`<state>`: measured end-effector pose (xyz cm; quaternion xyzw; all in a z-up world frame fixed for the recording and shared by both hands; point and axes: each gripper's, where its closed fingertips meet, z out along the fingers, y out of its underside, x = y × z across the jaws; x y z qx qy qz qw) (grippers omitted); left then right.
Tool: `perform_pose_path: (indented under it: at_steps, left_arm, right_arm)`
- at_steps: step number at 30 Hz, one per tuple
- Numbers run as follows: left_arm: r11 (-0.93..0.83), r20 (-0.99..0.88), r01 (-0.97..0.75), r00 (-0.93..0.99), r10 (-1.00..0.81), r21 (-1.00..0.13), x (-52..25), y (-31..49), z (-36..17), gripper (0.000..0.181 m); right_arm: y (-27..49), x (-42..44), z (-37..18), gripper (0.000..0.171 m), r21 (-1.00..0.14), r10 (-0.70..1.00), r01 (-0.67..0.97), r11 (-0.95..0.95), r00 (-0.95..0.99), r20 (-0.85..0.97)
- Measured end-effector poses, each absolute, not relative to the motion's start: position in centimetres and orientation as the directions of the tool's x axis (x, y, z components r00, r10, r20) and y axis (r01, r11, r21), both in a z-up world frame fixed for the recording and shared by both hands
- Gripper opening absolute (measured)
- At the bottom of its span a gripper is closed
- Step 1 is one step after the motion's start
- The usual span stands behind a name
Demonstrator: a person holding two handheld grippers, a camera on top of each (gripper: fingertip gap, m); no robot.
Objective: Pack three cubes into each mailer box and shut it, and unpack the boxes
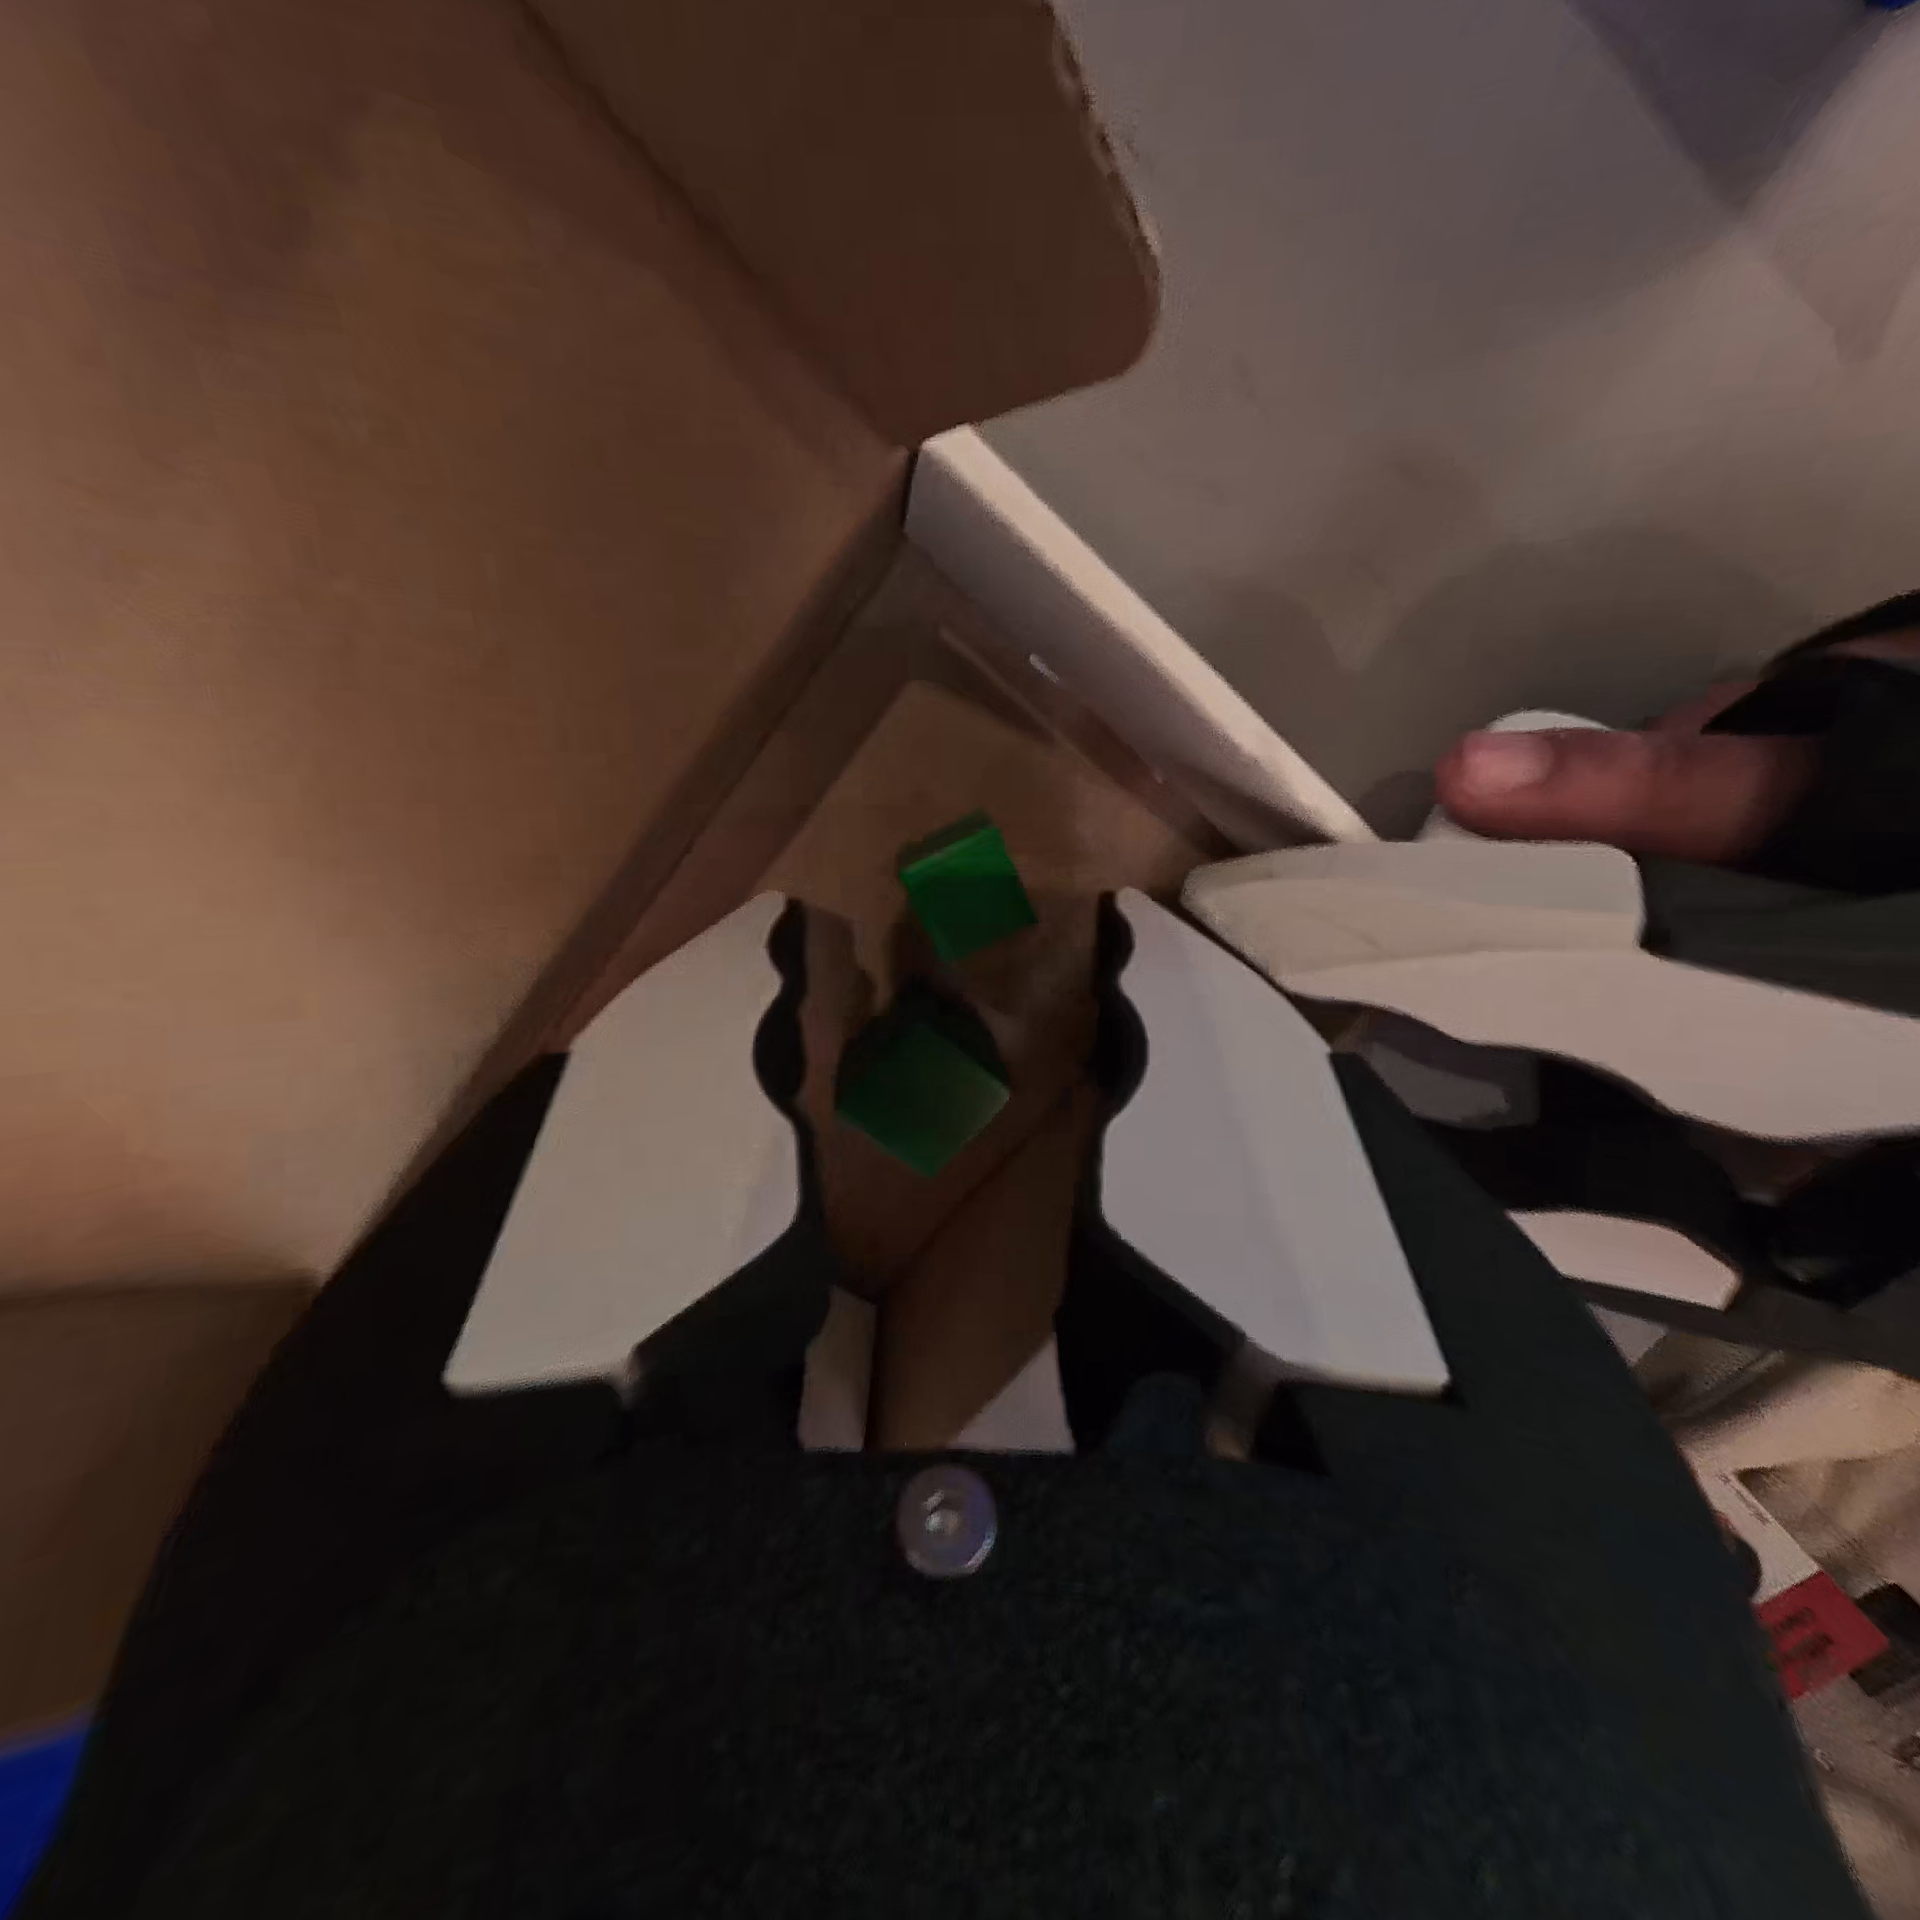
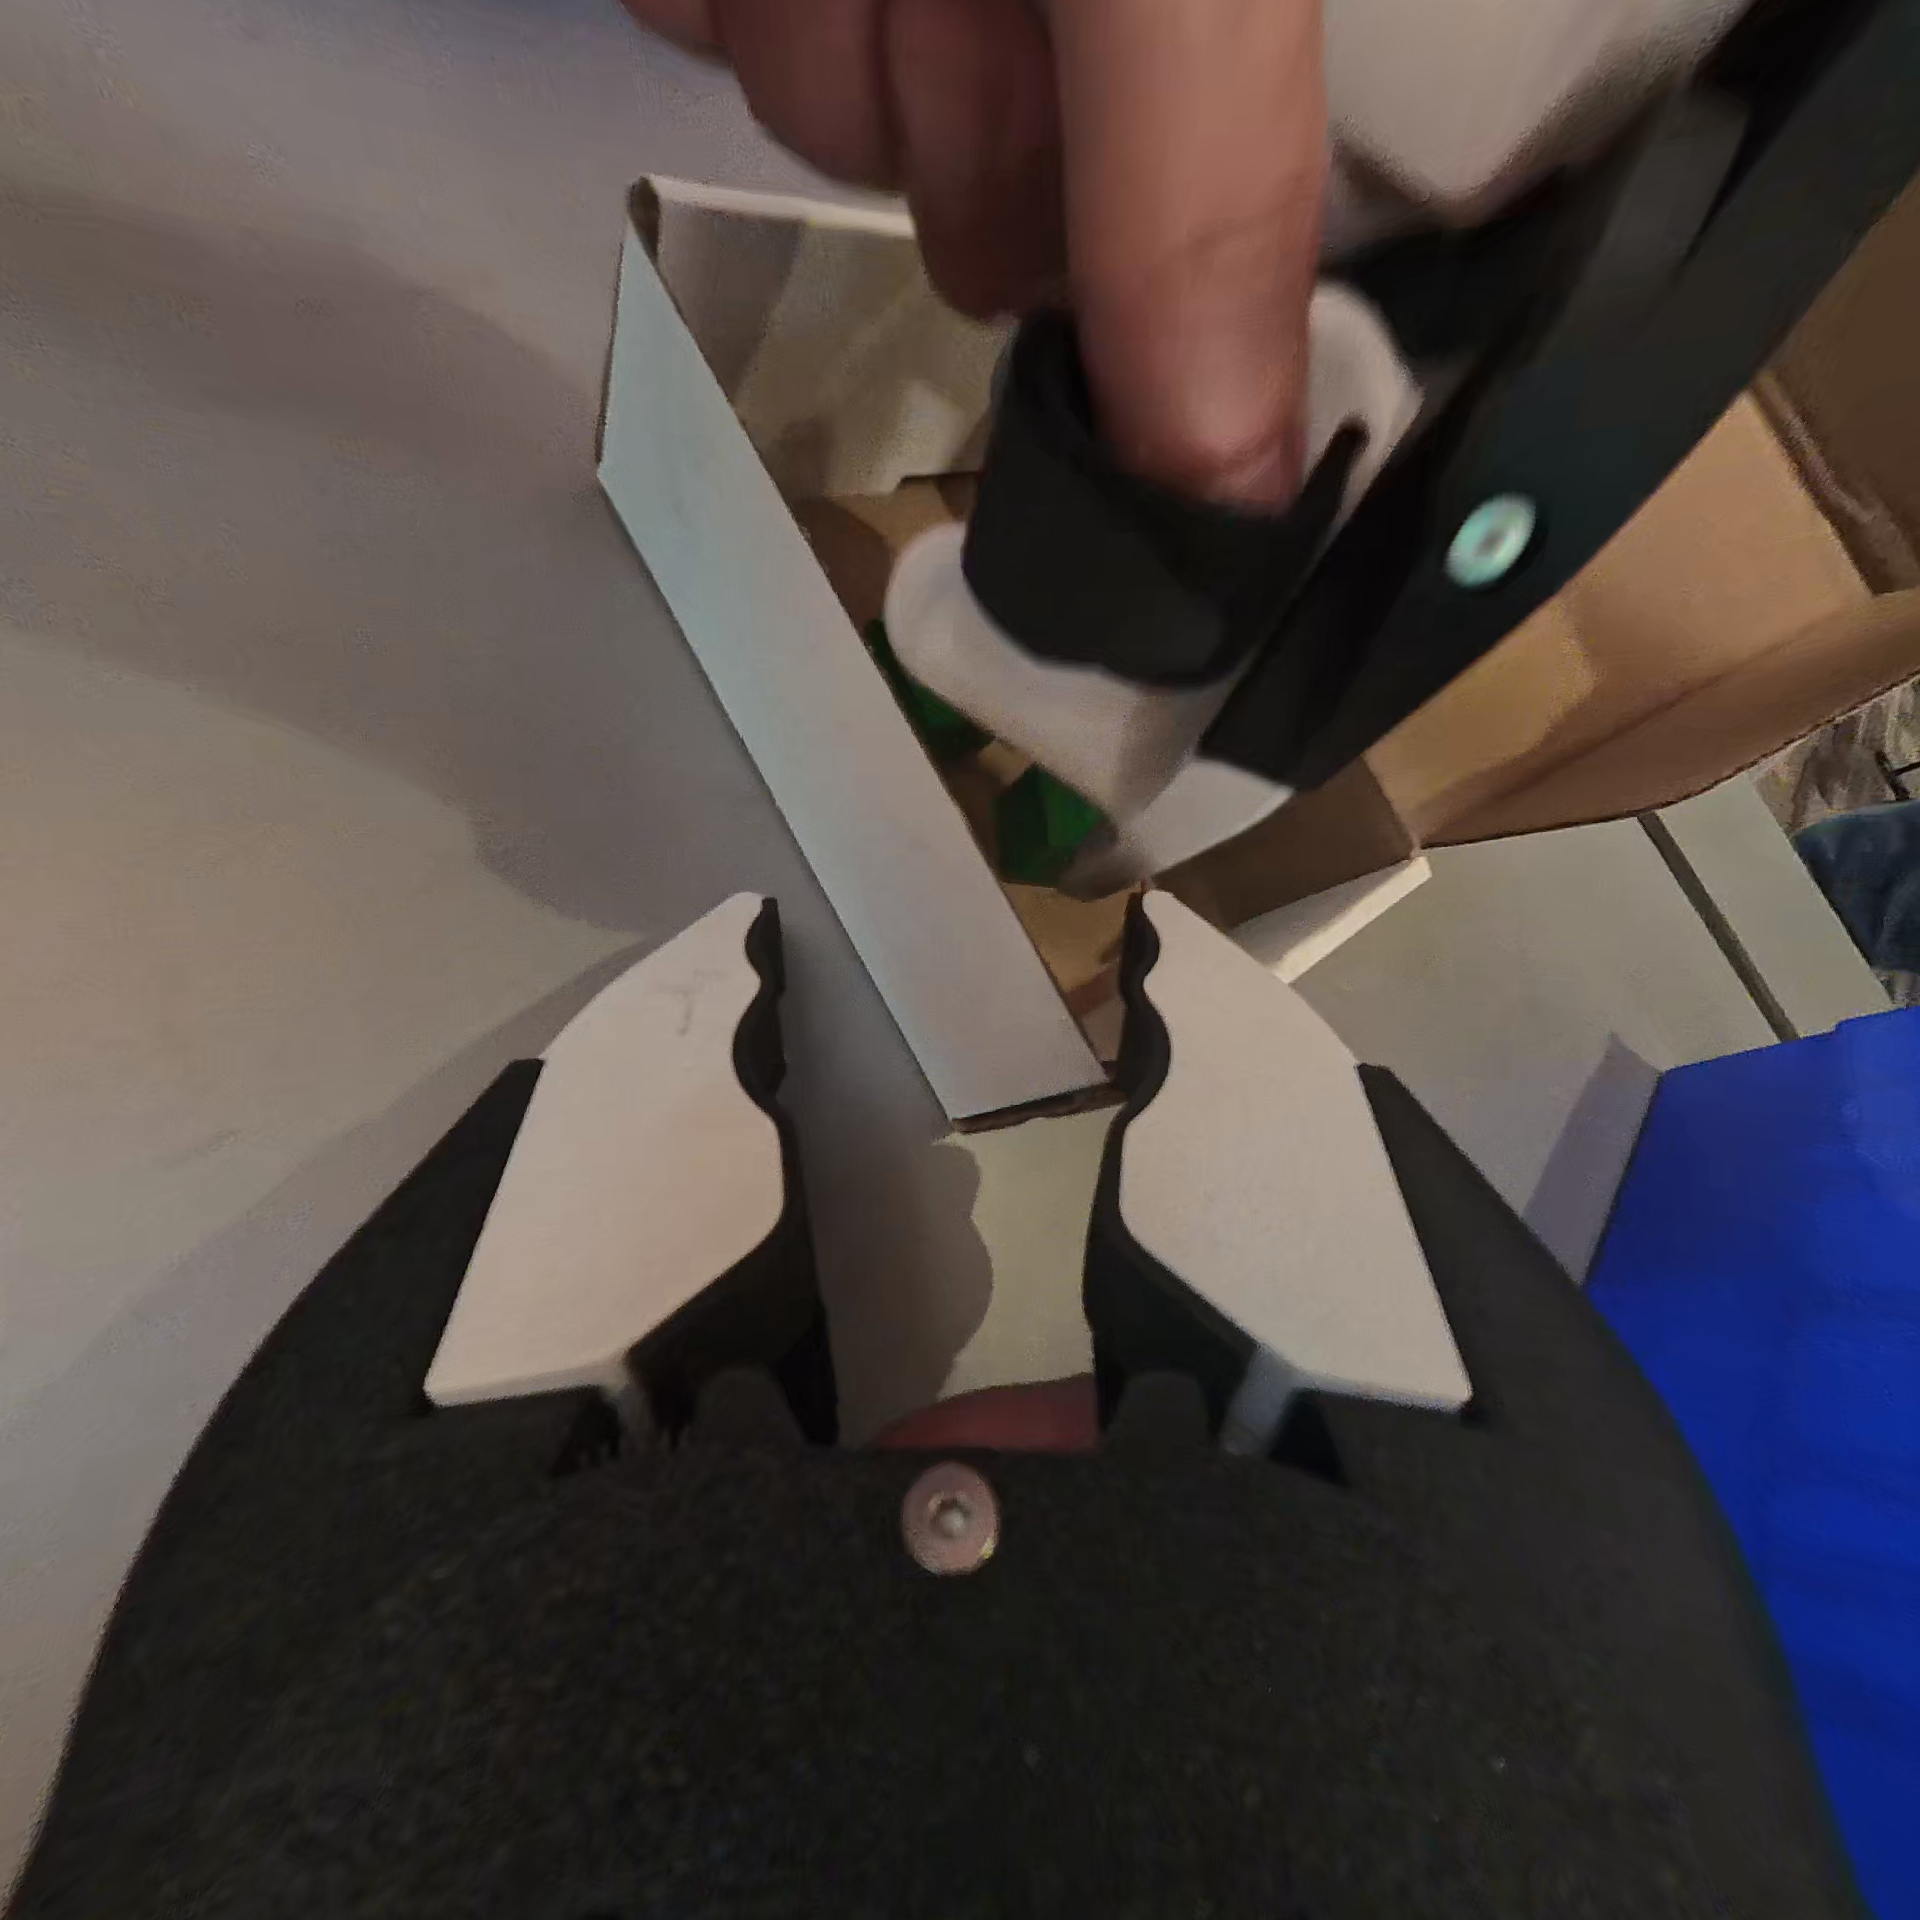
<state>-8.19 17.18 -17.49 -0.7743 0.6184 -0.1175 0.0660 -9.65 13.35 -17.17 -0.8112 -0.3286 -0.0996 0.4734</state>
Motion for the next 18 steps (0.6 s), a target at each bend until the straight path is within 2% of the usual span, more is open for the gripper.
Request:
perform_pose_path:
  at_steps: [5, 8, 11, 13, 18]
  left_arm:
    - [-0.235, 0.125, -0.865, 0.2, -0.972, -0.444, -12.1, 17.0, -10.8, 0.053]
    - [-0.249, 0.084, -0.833, 0.24, -0.967, -0.493, -18.4, 19.1, -6.8, 0.054]
    - [-0.368, -0.009, -0.82, 0.414, -0.91, -0.438, -27.5, 24.9, -4.8, 0.064]
    - [-0.508, -0.053, -0.776, 0.565, -0.823, -0.374, -34.0, 29.0, -4.7, 0.064]
    - [-0.656, -0.058, -0.731, 0.675, -0.736, -0.188, -43.3, 32.4, -9.3, 0.062]
  right_arm:
    - [13.1, -9.7, -16.8, 0.056, -0.713, 0.443, 0.628, -0.311, 0.76, 0.476]
    - [13.1, -9.6, -16.9, 0.056, -0.702, 0.441, 0.642, -0.308, 0.75, 0.493]
    - [13.0, -9.6, -16.5, 0.058, -0.711, 0.436, 0.637, -0.299, 0.754, 0.492]
    - [12.8, -9.5, -15.7, 0.059, -0.724, 0.422, 0.629, -0.284, 0.76, 0.494]
    - [12.7, -8.9, -13.7, 0.058, -0.799, 0.386, 0.539, -0.265, 0.819, 0.424]
